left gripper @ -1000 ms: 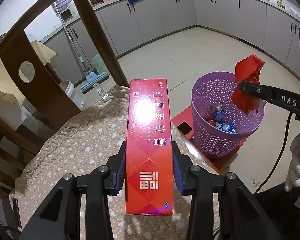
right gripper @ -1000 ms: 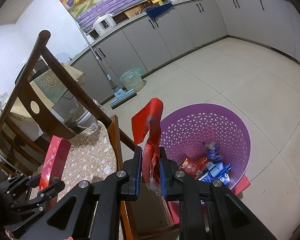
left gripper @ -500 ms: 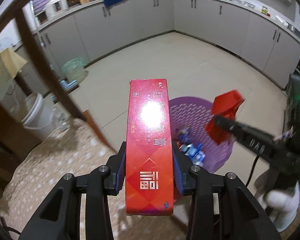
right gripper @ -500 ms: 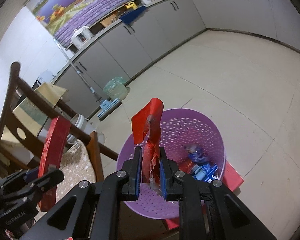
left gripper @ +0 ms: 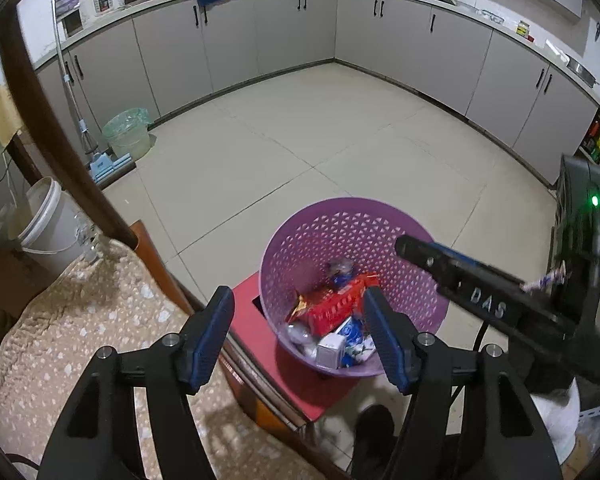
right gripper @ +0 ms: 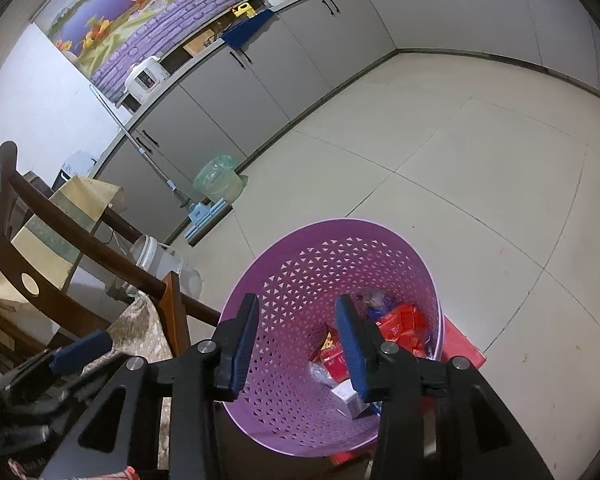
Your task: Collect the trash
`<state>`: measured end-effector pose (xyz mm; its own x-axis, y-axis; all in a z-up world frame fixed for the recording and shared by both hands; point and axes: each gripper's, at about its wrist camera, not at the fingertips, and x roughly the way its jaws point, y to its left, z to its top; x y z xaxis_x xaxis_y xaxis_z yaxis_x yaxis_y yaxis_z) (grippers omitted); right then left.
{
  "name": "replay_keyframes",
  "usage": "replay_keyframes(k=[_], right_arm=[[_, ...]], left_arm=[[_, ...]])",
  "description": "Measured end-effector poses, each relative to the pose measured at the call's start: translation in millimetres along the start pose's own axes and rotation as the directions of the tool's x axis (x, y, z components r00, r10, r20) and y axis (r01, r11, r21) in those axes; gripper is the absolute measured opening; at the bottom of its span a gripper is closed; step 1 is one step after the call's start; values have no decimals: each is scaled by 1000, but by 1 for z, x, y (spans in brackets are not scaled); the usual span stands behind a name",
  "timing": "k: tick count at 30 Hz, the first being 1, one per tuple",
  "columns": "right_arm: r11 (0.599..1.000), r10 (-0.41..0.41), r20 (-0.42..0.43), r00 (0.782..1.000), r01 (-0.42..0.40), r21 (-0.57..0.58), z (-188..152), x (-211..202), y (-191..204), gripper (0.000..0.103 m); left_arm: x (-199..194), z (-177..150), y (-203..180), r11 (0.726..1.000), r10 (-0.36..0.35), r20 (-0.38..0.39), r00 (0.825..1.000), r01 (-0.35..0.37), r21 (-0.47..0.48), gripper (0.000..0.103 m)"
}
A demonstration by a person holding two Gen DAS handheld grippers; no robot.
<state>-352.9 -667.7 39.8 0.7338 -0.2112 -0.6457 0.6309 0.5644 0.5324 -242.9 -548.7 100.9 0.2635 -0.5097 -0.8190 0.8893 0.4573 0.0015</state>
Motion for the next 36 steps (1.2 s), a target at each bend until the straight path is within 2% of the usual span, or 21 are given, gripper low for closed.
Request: replay_keyframes(k=[6, 12, 18, 20, 23, 24, 25, 27, 29, 30, 31, 33, 35, 36], right_arm=[[1000, -10, 5, 1000, 10, -21, -3, -3, 1, 51], [996, -40, 25, 999, 42, -78, -10, -9, 12, 52], [977, -117, 80, 990, 129, -167, -28, -20, 26, 56], [959, -170, 130, 977, 195, -208, -34, -27, 35, 59], [920, -240, 233, 942, 297, -256, -43, -38, 53, 77], [907, -261, 266, 928, 330, -263, -45, -43, 59, 84], [884, -288, 319, 903, 379, -275, -51, -49, 67, 88], [855, -313, 381, 870, 432, -285, -60, -61, 78, 93], [839, -329, 422, 845, 467, -279, -69, -75, 85, 95], [836, -333, 439, 835, 476, -272, -74, -84, 88, 96], [839, -330, 441, 834, 474, -269, -79, -92, 90, 96], [860, -316, 385, 867, 433, -270, -90, -105, 88, 96], [880, -310, 309, 899, 394, -265, -103, -116, 85, 96], [884, -312, 280, 908, 386, -265, -110, -119, 84, 96]], left_arm=[[-17, -20, 17, 999, 19, 18, 1000, -19, -40, 69], [-50, -46, 37, 994, 55, 72, 996, -48, -102, 71], [-96, -78, 57, 979, 143, 165, 976, -116, -165, 77], [-116, -89, 62, 971, 186, 205, 961, -149, -185, 78], [-147, -106, 64, 961, 245, 261, 934, -198, -195, 85], [-161, -113, 65, 956, 265, 286, 921, -213, -201, 88], [-175, -120, 65, 952, 280, 311, 908, -222, -209, 89], [-202, -130, 64, 946, 305, 365, 879, -235, -224, 98], [-230, -140, 63, 941, 325, 429, 843, -242, -237, 102], [-237, -140, 62, 940, 330, 447, 832, -244, -240, 102], [-245, -141, 62, 938, 337, 465, 818, -249, -242, 102], [-259, -146, 60, 930, 362, 486, 796, -272, -248, 103], [-266, -151, 58, 919, 390, 489, 780, -298, -259, 103], [-268, -155, 60, 915, 400, 489, 775, -305, -266, 103]])
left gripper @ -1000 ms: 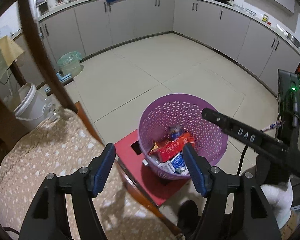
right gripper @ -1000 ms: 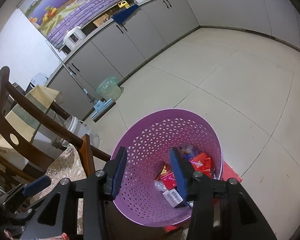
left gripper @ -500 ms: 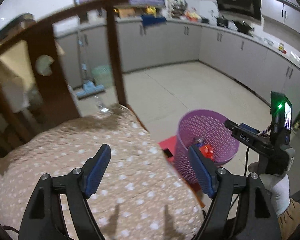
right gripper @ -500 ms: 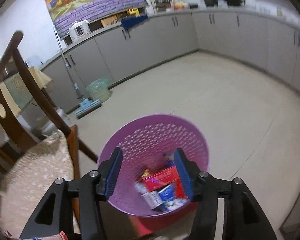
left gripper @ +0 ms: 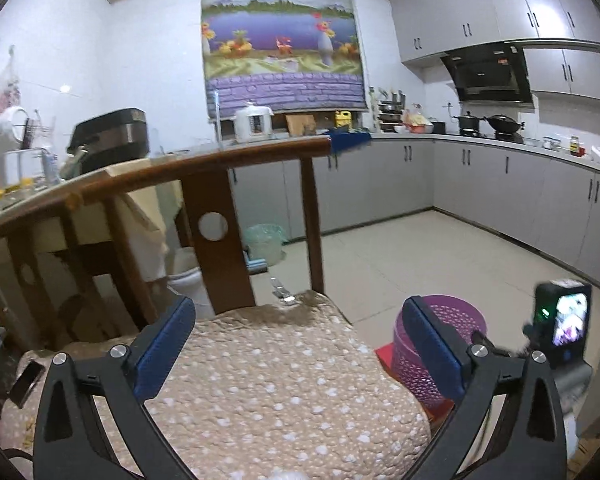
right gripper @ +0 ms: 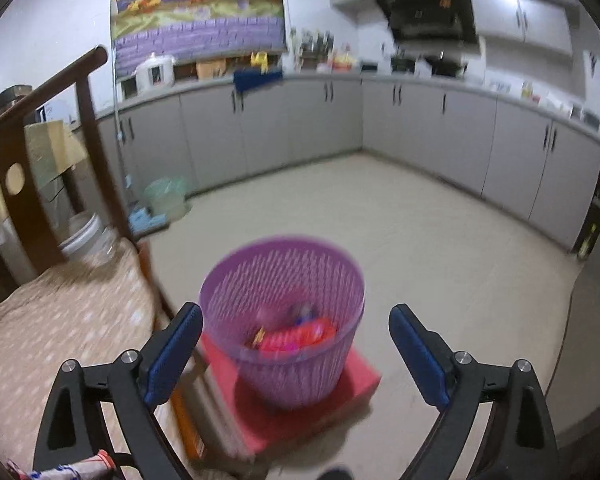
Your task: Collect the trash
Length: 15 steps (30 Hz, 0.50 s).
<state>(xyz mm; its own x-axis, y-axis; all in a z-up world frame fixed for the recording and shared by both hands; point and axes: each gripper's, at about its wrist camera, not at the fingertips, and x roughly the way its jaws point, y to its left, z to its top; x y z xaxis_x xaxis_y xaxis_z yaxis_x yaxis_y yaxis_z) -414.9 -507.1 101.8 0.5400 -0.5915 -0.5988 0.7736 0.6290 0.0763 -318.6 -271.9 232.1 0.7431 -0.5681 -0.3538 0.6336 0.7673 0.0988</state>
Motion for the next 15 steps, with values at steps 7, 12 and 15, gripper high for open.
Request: replay_keyframes(k=[7, 12, 15], right_arm=[[998, 36, -73, 997, -39, -45, -11, -40, 17, 96], [996, -6, -45, 999, 2, -87, -14, -75, 19, 99], [993, -51, -20, 999, 48, -111, -18, -89, 14, 99]], left_arm=[[-4, -18, 10, 996, -66, -93, 994, 61, -58, 103], [7, -28, -6, 981, -188, -193, 963, 173, -92, 103], [11, -30, -22, 978, -210, -218, 953, 201, -61, 103]])
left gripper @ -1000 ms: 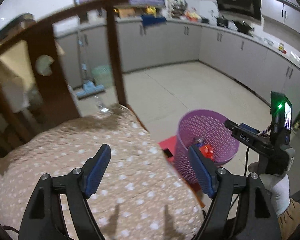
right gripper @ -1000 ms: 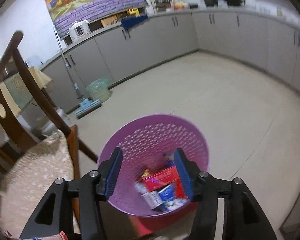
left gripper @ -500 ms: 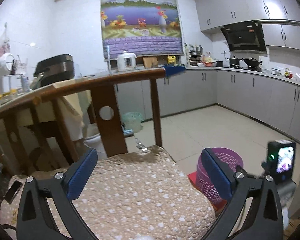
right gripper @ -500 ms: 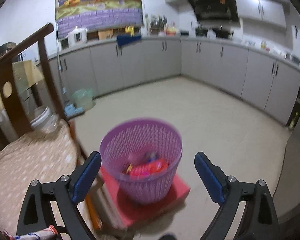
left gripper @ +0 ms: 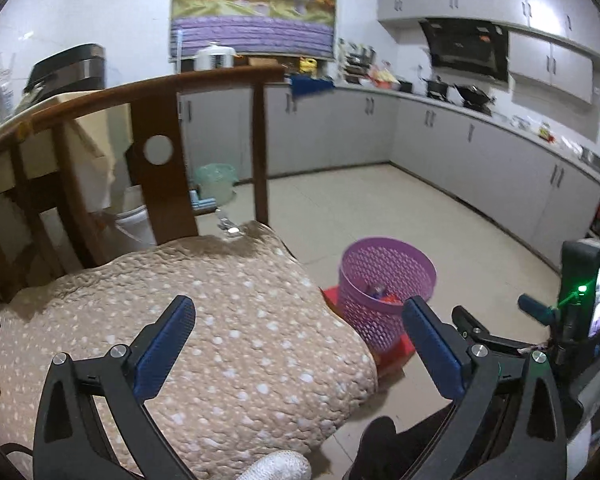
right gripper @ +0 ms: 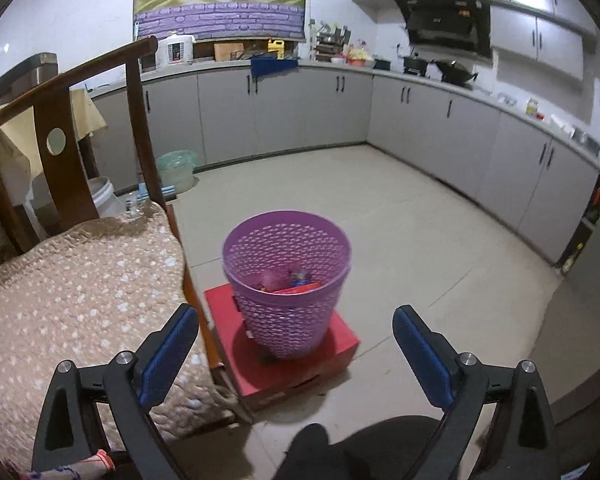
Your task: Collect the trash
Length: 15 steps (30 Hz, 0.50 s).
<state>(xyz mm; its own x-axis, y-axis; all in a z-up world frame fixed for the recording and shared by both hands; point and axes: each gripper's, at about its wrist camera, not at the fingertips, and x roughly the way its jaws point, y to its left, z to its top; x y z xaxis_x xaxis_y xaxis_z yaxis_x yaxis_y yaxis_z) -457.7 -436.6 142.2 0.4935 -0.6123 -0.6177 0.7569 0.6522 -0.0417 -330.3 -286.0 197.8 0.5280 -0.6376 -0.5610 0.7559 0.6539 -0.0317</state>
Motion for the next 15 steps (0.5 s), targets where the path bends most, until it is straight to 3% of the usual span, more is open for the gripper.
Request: replay_keyframes(k=[15], right_arm=[[996, -34, -55, 998, 38, 77, -7, 6, -58, 100]], left_arm=[[62, -2, -65, 994, -67, -138, 988, 78, 76, 103]])
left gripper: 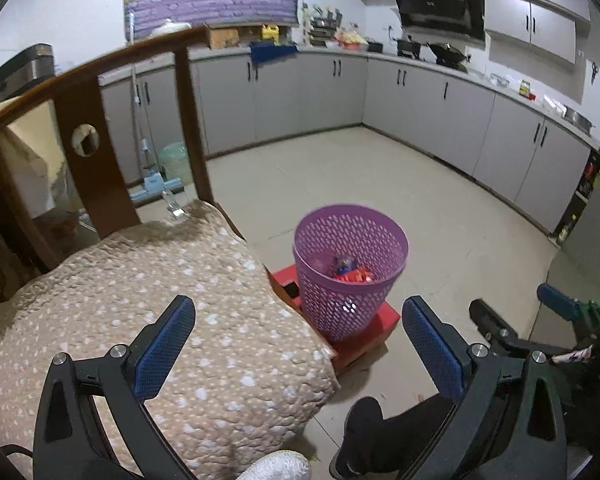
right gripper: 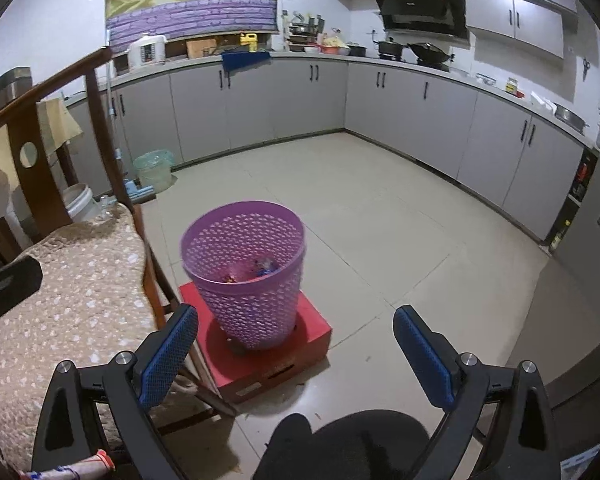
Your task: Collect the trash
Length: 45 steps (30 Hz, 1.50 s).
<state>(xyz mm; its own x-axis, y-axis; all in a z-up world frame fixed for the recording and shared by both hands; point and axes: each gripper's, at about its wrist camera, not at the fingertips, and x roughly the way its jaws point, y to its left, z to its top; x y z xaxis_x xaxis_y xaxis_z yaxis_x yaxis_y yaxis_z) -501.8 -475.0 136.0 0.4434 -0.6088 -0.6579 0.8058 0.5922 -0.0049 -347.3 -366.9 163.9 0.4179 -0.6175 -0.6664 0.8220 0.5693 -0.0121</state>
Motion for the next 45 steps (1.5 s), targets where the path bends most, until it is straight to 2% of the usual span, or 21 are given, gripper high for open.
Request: replay_keyframes(k=[5, 29, 41, 45], right_arm=[[1000, 0, -40, 999, 1, 28, -1, 13, -8, 100], [999, 26, -111, 993, -31, -45, -6, 41, 21, 100], [997, 23, -129, 991, -32, -66, -7, 49, 31, 100], [997, 25, -128, 991, -35, -71, -7, 50, 34, 100]], left_arm=[[20, -3, -4, 1000, -24, -55, 998, 24, 1, 103], [43, -22, 7, 998, -54, -163, 985, 48, -39, 103], [47, -20, 20, 998, -43, -149, 988, 34, -59, 103], [42, -17, 25, 998, -18, -115, 993, 11, -59, 103]])
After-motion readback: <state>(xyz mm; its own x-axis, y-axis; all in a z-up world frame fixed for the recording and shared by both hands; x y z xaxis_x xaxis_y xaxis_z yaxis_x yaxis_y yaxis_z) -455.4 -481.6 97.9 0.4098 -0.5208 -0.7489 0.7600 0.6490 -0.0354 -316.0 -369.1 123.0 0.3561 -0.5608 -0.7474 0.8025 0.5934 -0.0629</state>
